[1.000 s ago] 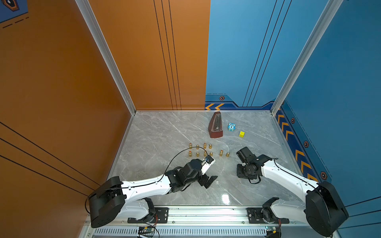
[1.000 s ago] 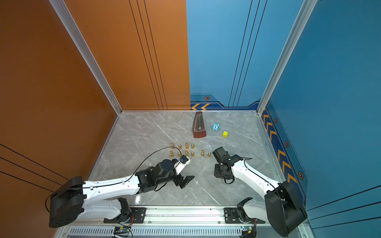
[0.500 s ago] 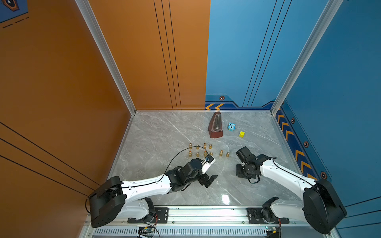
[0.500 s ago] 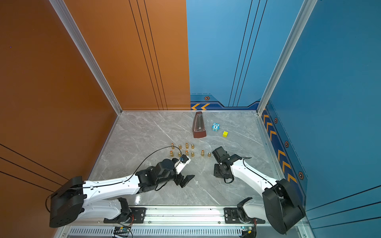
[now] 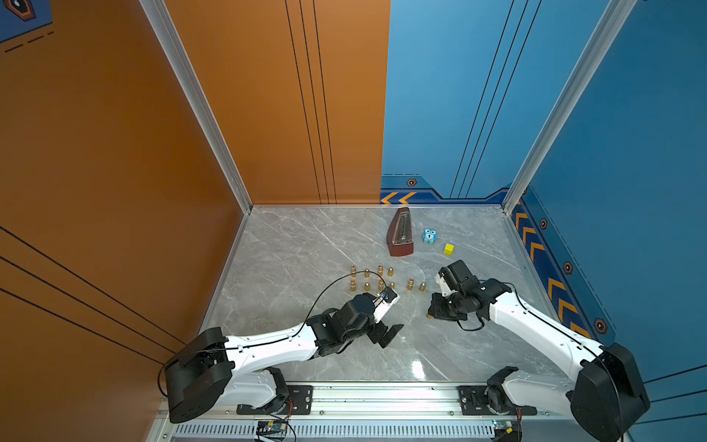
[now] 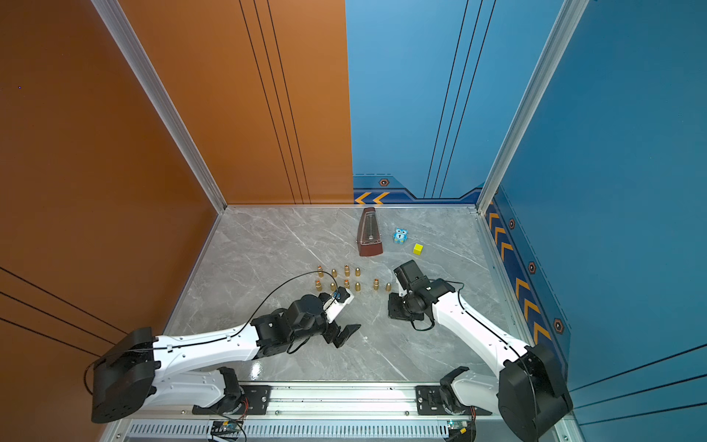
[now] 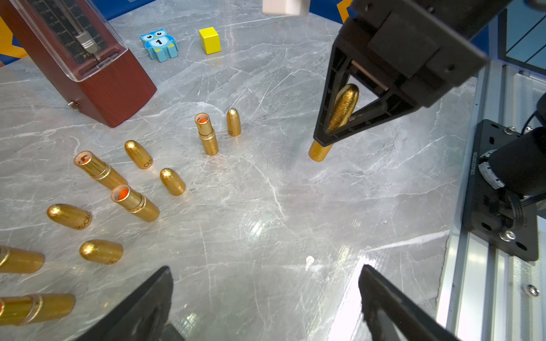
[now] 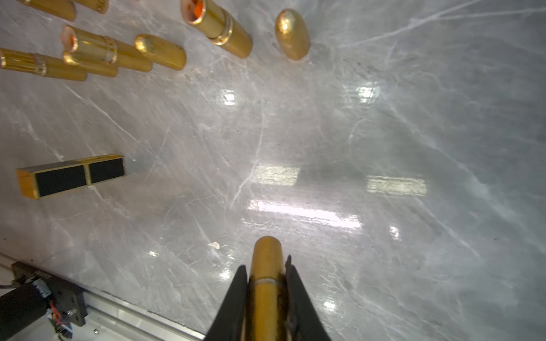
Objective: Open the lipstick cap
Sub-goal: Pick up the lipstick at the center of the board, then open the cover of the lipstick.
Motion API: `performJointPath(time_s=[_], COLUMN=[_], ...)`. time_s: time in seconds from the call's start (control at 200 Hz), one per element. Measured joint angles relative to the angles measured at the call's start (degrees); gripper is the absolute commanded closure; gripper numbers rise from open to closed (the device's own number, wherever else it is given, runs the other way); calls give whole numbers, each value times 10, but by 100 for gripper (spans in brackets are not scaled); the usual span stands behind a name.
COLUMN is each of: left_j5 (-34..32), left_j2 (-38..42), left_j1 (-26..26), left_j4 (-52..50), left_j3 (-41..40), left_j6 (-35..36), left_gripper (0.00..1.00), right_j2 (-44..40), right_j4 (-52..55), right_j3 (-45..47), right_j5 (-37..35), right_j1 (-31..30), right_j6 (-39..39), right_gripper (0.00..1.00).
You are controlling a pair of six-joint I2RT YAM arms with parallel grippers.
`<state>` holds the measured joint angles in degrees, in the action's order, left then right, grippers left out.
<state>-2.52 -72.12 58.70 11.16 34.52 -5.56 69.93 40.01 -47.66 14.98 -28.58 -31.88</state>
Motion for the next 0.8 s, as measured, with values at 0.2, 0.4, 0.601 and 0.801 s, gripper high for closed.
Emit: performJointPath(time_s=[0.2,0.4,0.601,0.801], left_j5=[25,53,71,80], left_j2=[-1,-22,-29,-29], left_j1=[-6,-8,-10,-14], left_j4=[0,0,13,28], left_j3=[2,23,28,28], left_j6=[4,12,16,16], left_gripper=[8,29,42,50], right_j2=[-3,-3,0,5], right_j4=[0,-5,-24,-50], right_j3=[-38,-58,-61,-62], right_j5=[81,139,174,196], right_j1=[-15,-35,-51,-60], right_j6=[7,6,-5,-23], right_gripper=[81,81,81,81])
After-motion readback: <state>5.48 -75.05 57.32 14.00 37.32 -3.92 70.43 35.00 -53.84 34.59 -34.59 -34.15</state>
